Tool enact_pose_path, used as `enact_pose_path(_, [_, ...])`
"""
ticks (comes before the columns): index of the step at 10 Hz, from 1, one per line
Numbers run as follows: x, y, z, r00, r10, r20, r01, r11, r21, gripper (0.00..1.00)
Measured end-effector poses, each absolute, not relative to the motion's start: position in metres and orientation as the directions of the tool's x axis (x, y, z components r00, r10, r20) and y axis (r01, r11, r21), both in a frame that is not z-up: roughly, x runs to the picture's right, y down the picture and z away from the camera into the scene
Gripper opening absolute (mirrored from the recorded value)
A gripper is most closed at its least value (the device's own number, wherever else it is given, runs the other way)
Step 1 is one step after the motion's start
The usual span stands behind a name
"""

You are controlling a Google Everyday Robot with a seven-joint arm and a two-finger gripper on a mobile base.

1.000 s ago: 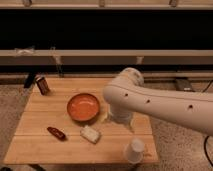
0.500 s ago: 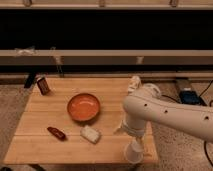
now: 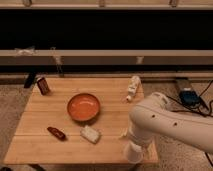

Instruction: Place the ceramic cup over the eraser

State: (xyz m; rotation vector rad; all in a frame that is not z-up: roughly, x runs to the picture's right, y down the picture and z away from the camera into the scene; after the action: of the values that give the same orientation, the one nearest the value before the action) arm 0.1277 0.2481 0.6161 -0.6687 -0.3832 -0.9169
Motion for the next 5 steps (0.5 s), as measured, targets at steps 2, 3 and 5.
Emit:
enact_pose_path(2, [0.128, 0.249, 0.627, 0.551, -0.623, 0.555, 0.834, 0.427, -0.348, 0.80])
enact_pose_path(3, [0.132, 0.250, 0.633, 0.550, -0.631, 0.547, 0.835, 0.428, -0.345, 0.80])
enact_pose_path(5, [0.139, 0.252, 0.647, 0.552, -0.630, 0.546, 0.833, 0.436, -0.339, 0.80])
